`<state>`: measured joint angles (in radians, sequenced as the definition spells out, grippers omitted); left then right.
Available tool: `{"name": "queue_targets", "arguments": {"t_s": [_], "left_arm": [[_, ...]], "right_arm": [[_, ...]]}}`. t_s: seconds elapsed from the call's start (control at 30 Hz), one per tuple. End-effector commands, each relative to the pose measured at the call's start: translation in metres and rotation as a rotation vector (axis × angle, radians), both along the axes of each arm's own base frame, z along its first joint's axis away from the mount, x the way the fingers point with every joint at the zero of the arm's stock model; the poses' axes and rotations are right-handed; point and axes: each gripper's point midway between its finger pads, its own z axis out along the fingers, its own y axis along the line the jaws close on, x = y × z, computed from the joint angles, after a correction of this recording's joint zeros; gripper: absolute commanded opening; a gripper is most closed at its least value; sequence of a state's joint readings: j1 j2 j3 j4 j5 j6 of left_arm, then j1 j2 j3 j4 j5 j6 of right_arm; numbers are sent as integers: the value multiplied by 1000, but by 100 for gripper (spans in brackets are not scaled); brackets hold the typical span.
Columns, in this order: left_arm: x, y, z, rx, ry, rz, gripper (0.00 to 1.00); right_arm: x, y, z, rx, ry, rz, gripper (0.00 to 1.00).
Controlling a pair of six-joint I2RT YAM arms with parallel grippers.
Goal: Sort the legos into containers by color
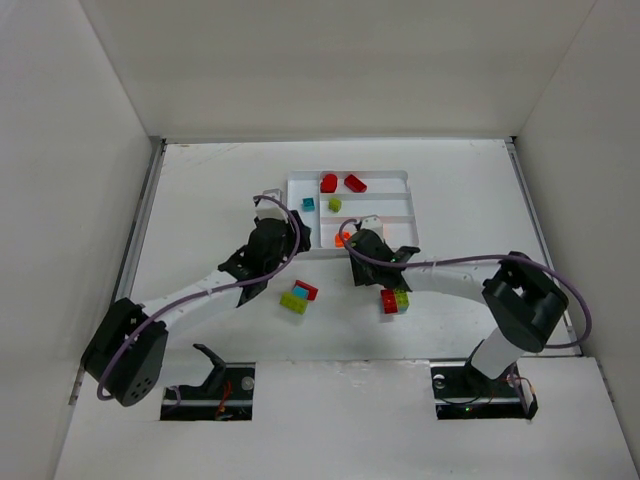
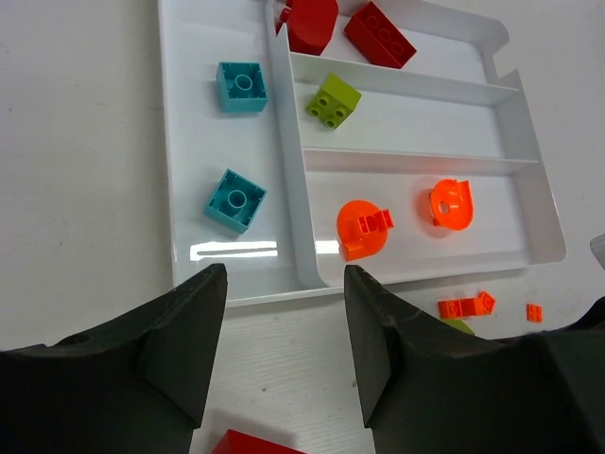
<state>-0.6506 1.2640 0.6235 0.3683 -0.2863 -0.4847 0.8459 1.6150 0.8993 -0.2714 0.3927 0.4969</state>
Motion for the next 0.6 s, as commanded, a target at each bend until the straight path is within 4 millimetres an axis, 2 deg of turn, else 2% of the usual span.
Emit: {"name": "queue_targets", "arguments": {"t_s": [0.0,0.07,0.17,0.3,0.4,0.57], "left_arm": [[3,4,17,-51,-51,14,50],[3,6,16,-50,-50,19,50],[4,6,14,-47,-46,21,50],[5,6,11,-46,-41,18,50],[6,7,8,-40,-34,23,49],[7,10,9,-42,-36,30,49]], "right_arm": [[5,4,13,-24,-24,21,51],[6,6,16,-12,-28,22,52],[7,10,22,16,-35,19,58],[8,19,15,48,-4,32,63],[14,18,11,28,1,20,53],[22,24,11,32,4,22,48]]}}
